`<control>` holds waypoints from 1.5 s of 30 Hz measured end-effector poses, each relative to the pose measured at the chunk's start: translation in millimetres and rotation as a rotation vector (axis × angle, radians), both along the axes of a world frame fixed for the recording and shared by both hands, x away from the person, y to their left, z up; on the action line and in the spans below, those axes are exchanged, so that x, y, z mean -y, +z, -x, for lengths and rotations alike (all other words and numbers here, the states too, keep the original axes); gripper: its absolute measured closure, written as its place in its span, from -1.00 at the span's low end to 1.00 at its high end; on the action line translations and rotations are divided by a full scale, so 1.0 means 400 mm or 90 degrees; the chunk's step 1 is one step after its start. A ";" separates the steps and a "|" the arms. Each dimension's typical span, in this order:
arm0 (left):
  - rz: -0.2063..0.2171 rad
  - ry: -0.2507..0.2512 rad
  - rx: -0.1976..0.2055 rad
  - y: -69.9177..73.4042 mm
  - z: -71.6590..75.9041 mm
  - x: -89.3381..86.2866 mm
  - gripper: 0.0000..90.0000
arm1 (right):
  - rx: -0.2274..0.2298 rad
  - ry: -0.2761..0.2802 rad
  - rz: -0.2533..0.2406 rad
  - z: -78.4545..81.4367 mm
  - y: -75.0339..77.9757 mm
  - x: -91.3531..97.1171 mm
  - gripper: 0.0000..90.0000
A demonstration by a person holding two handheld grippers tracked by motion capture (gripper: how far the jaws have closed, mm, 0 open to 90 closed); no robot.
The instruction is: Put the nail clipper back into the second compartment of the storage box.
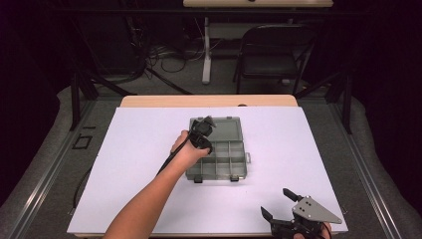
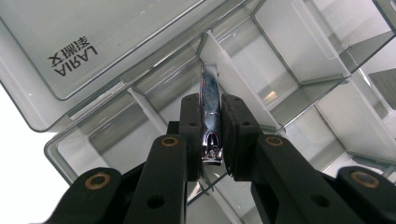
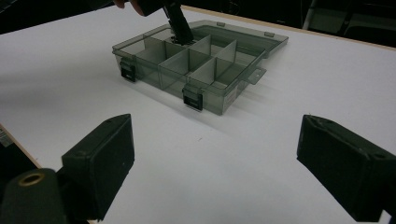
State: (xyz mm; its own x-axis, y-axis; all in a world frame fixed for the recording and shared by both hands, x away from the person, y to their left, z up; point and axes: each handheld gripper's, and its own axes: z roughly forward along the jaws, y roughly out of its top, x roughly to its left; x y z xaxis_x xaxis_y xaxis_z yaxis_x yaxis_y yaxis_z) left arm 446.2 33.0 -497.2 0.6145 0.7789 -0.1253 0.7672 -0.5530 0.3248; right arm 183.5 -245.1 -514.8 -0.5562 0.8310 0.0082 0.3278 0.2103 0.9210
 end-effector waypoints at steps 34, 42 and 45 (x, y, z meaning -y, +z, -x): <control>0.127 -0.063 0.107 0.088 0.048 -0.030 -0.08 | 0.001 -0.002 0.005 0.001 0.002 0.001 -0.74; 0.156 -0.070 0.153 0.130 0.089 -0.072 -0.28 | 0.005 -0.004 0.003 0.001 0.001 -0.002 -0.74; 0.179 -0.074 0.163 0.139 0.107 -0.091 -0.39 | 0.004 -0.005 0.001 0.000 0.000 -0.003 -0.74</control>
State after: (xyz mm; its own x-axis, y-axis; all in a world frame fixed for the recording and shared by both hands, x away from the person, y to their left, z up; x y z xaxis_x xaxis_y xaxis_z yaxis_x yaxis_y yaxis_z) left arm 403.3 69.3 -441.8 0.7360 0.6591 -0.1548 0.5791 -0.4945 0.6482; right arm 183.3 -243.8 -514.8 -0.5495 0.8355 0.0040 0.3240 0.2086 0.9228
